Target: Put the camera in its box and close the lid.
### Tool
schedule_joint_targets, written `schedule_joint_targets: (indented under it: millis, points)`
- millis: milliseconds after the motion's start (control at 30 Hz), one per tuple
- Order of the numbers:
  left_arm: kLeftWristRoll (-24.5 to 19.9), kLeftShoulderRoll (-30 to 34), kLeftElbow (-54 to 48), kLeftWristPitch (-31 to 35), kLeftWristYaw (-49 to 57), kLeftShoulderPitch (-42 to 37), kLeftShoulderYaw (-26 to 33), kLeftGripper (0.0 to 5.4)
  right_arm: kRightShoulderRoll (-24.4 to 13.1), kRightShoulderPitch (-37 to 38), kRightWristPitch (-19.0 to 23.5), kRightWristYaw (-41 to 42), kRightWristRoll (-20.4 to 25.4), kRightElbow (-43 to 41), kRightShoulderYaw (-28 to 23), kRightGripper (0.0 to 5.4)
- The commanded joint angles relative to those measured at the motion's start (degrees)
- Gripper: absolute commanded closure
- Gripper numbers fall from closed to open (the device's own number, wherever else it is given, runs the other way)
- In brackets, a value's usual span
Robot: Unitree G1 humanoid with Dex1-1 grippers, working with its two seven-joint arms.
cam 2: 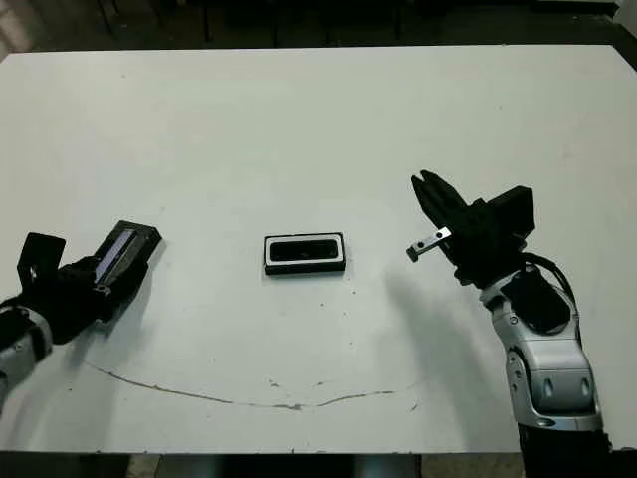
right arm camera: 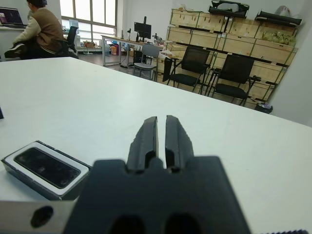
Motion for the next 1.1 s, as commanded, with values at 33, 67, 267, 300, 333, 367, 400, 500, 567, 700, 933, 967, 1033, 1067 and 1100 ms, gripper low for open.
schedule_joint_targets:
  millis: [33,67,267,300,333,367,400,500,567,700,933,967,1033,1067,1100]
  points:
    - [1.0,1.1,3.1,4.8,-2.0,2.6,-4.6,2.60,-0.7,1.5,0.6,-0.8,-1.0,-0.6,-0.2,5.40]
    - [0.8,1.2,2.9,5.0,-1.9,2.3,-4.7,2.60,-0.6,1.5,1.1,-0.9,-0.8,-0.9,-0.2,5.40]
    - [0.4,-0.8,-1.2,-2.3,0.0,2.2,-0.7,2.60,-0.6,1.6,2.5,-1.2,-0.4,-2.0,-0.1,5.40]
    - [0.4,-0.7,-1.8,-3.0,0.0,1.5,0.0,2.60,-0.5,1.5,2.3,-1.2,-0.5,-1.7,0.0,5.40]
    - [0.0,-0.3,-2.2,-3.5,-0.3,0.4,0.8,2.60,-0.6,1.4,1.9,-1.3,-1.0,-1.5,0.1,5.40]
    - [-0.5,0.3,-2.4,-3.9,-1.1,-1.2,1.5,2.60,-0.6,1.3,2.1,-1.6,-1.4,-1.6,0.3,5.40]
    - [-1.0,0.8,-2.3,-4.4,-2.1,-2.7,2.0,2.60,-0.6,1.2,2.2,-1.8,-1.6,-1.6,0.4,5.40]
    - [-0.6,2.6,-0.8,-8.4,-5.8,-7.2,1.9,2.60,-0.3,0.9,2.6,-1.8,-1.3,-1.5,0.6,5.40]
    - [0.6,4.0,1.1,-12.5,-8.8,-10.7,0.7,2.60,-0.1,0.5,2.6,-1.7,-1.1,-1.2,0.7,5.40]
    - [1.0,4.8,8.0,-19.5,-15.8,-18.5,-2.0,2.60,0.2,-0.1,2.4,-2.2,-1.5,-0.7,0.9,5.40]
    - [2.2,3.5,23.7,-27.2,-29.8,-30.7,-9.6,2.60,0.2,-1.2,2.1,-2.6,-1.8,0.4,1.4,5.40]
    - [2.7,3.4,25.6,-27.9,-31.5,-32.2,-10.7,2.60,0.0,-1.2,2.4,-2.7,-2.0,0.2,1.5,5.40]
    - [3.5,2.8,29.3,-29.1,-35.2,-35.1,-12.9,2.60,-0.2,-1.3,2.8,-3.0,-2.3,-0.2,1.6,5.40]
    - [3.8,2.4,31.0,-29.6,-36.7,-36.2,-13.7,2.60,-0.2,-1.3,2.9,-3.1,-2.5,-0.2,1.7,5.40]
    - [4.2,2.1,32.6,-30.0,-37.8,-37.2,-14.5,2.60,-0.2,-1.4,2.8,-3.1,-2.6,-0.2,1.7,5.40]
